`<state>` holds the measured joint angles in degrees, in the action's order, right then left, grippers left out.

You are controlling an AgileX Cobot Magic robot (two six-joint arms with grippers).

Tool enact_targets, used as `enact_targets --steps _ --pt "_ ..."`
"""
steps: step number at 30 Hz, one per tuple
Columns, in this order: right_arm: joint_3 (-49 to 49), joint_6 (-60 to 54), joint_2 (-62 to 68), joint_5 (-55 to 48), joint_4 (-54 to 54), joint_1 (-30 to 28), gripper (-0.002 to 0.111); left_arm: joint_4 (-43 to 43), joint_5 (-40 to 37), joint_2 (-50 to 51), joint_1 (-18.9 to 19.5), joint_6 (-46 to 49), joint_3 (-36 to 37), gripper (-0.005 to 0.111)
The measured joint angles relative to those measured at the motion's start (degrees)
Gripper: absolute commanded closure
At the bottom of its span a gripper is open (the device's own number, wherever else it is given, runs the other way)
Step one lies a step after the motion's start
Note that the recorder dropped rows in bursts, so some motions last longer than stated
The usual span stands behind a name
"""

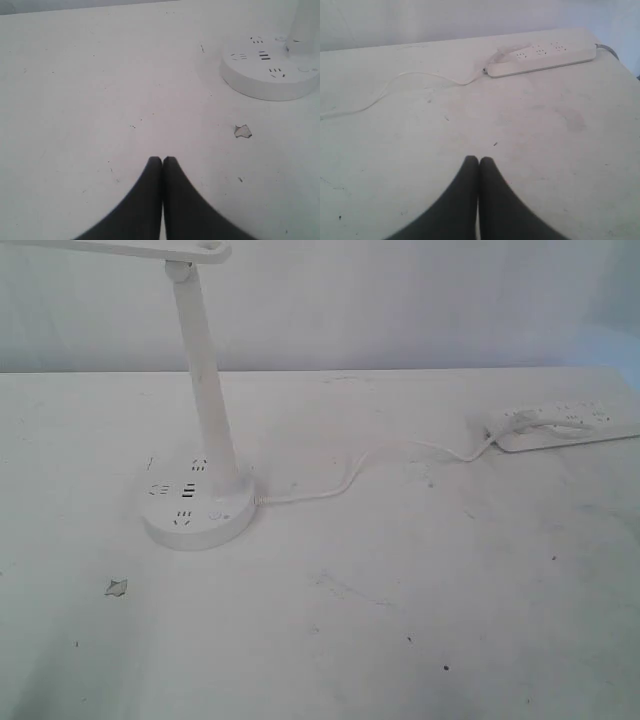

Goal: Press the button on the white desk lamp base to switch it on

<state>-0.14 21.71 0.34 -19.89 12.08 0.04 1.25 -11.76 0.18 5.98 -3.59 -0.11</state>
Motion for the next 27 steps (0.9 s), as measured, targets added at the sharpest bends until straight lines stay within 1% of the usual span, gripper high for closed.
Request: enact_targets --steps 9,12,16,17,20,21,22,23,25,27 --pt "0.0 0.0 0.0 0.18 0.0 0.0 0.108 0.0 0.0 0.0 0.0 0.0 0.0 0.107" --pt "0.0 0.0 0.0 2.58 0.0 0.0 0.108 0.0 0.0 0.0 0.0 0.0 0.0 0.107" --pt "0.0 0.0 0.0 10.31 0.0 0.0 0.108 0.0 0.0 0.0 0.0 0.0 0.0 0.107" --pt "0.0 0.0 0.0 14.88 0.0 0.0 0.108 0.0 0.0 0.0 0.0 0.0 0.0 0.107" --pt "0.0 0.0 0.0 21.67 0.04 0.0 0.108 0.0 0.0 0.0 0.0 0.0 0.0 0.107" --pt "0.0 0.1 0.0 26.67 0.04 0.0 0.108 0.0 0.0 0.0 0.0 0.0 0.0 0.107" --pt "0.0 0.2 0.0 28.75 0.04 0.0 0.108 0.0 0.0 0.0 0.0 0.0 0.0 0.107" --pt "0.0 0.2 0.0 33.23 0.04 0.0 0.108 0.0 0.0 0.0 0.0 0.0 0.0 0.107" --pt "0.0 0.2 0.0 35.46 0.04 0.0 0.108 0.0 0.0 0.0 0.0 0.0 0.0 0.107" --pt "-0.68 0.34 0.75 34.47 -0.94 0.0 0.108 0.0 0.0 0.0 0.0 0.0 0.0 0.107"
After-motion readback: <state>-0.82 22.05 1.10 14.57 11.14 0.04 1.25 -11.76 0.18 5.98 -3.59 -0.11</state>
